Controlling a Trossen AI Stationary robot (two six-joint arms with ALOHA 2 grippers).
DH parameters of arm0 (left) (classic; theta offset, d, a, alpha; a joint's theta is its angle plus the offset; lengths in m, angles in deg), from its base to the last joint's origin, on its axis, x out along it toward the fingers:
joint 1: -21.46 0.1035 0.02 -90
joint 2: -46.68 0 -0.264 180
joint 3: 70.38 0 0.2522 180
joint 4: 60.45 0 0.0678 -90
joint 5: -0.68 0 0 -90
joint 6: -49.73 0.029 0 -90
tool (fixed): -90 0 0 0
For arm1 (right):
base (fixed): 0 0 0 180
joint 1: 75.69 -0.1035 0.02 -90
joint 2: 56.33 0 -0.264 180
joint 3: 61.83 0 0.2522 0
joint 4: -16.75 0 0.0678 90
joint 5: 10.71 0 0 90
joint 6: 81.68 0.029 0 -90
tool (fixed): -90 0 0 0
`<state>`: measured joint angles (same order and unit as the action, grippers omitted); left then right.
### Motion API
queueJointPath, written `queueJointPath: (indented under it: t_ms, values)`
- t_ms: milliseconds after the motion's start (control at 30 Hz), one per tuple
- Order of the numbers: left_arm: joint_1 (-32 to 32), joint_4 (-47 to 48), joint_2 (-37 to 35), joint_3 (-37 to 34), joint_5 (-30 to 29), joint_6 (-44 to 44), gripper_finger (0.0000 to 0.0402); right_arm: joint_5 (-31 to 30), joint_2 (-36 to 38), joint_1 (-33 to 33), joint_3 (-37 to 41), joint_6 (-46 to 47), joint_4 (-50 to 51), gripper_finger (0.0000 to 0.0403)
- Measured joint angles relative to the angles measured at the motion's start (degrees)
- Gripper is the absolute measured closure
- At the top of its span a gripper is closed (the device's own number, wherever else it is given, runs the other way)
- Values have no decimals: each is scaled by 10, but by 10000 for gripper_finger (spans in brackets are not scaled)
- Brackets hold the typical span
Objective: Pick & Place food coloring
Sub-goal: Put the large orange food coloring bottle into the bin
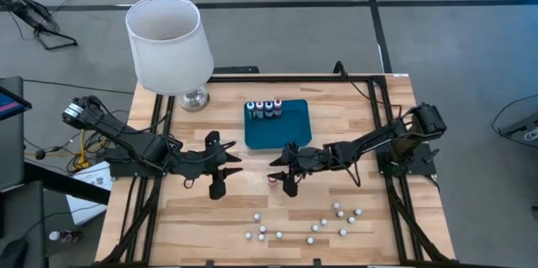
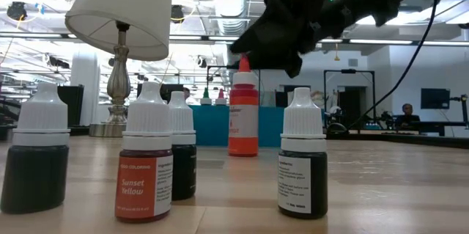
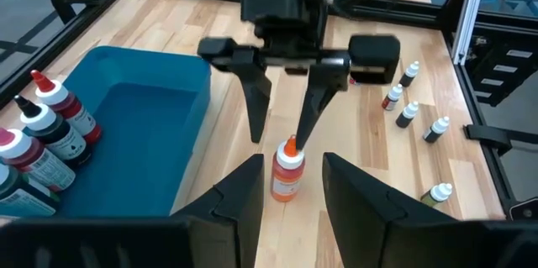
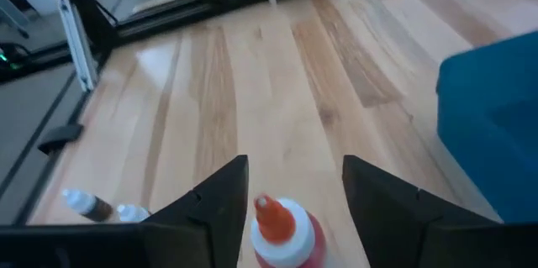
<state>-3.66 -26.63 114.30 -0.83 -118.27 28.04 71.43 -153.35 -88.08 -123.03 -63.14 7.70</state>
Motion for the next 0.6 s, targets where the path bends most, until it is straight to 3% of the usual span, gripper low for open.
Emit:
queueJointPath:
  t_ms: [167,600]
  values:
    - [0,3,0,0,0,-1,288,-4,-18,-7,0,-1,-35,229]
    - [0,3,0,0,0,-1,288,-12,-18,-13,0,-11,-13,239]
